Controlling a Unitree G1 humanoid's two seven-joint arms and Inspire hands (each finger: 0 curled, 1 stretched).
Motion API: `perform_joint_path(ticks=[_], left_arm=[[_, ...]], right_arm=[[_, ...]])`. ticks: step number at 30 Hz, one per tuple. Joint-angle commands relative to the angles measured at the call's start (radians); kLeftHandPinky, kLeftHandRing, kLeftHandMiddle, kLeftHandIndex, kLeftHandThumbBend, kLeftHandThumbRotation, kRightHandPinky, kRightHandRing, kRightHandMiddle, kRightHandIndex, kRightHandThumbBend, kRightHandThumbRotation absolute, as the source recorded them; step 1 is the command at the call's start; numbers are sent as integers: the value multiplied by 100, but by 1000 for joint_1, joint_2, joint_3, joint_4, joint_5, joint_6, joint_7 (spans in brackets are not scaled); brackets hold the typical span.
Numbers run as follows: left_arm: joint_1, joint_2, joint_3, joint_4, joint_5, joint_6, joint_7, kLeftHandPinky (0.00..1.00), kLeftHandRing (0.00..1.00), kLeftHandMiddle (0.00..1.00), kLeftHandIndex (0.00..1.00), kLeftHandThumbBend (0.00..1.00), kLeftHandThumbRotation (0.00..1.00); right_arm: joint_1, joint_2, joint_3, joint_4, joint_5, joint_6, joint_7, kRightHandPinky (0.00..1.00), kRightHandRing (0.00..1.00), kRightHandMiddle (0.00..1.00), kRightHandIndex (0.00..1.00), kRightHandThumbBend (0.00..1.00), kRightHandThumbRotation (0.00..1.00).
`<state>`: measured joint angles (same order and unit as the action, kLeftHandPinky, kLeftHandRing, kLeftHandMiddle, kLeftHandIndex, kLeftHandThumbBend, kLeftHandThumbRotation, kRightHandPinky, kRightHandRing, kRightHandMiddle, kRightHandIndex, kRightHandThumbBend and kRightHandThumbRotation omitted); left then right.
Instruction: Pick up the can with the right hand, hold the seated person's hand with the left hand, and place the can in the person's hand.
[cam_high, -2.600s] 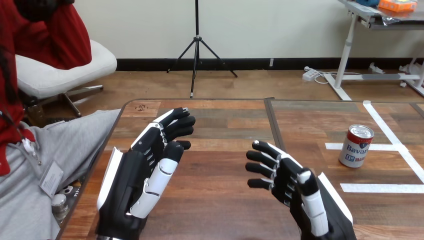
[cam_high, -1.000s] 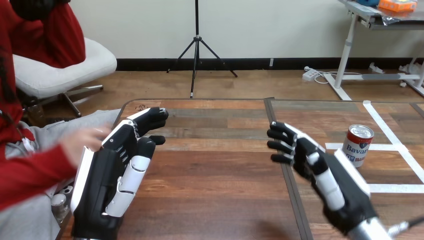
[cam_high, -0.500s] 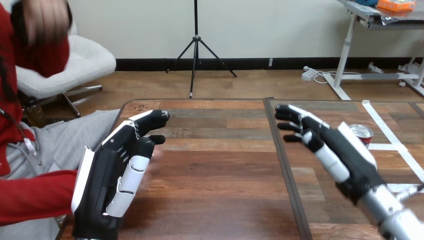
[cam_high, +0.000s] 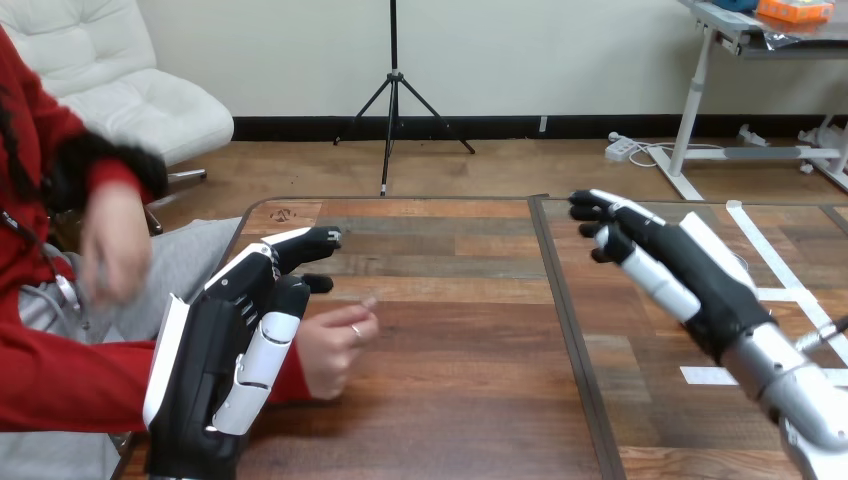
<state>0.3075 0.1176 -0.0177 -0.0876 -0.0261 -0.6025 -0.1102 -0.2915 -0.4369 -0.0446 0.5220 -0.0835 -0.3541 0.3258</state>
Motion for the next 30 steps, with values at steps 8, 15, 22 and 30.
perform_joint_path(ticks=[8, 15, 22, 30], left_arm=[[-64, -3, -3, 18, 7, -53, -10, 60, 76, 75, 66, 56, 89], [-54, -5, -6, 16, 22, -47, -7, 57, 74, 75, 65, 53, 88], [-43, -10, -9, 15, 32, -46, -2, 57, 74, 75, 64, 54, 89], [-52, -15, -9, 31, 26, -62, -3, 57, 75, 75, 64, 54, 89]], right_arm=[[-357, -51, -12, 380, -58, -85, -112, 84, 90, 90, 90, 96, 100], [-426, -59, -8, 481, -80, -98, -152, 84, 90, 90, 90, 99, 100], [-479, -72, -9, 544, -95, -79, -179, 81, 90, 91, 90, 99, 100], [-529, -97, 17, 600, -151, -60, -233, 84, 92, 92, 91, 100, 100]])
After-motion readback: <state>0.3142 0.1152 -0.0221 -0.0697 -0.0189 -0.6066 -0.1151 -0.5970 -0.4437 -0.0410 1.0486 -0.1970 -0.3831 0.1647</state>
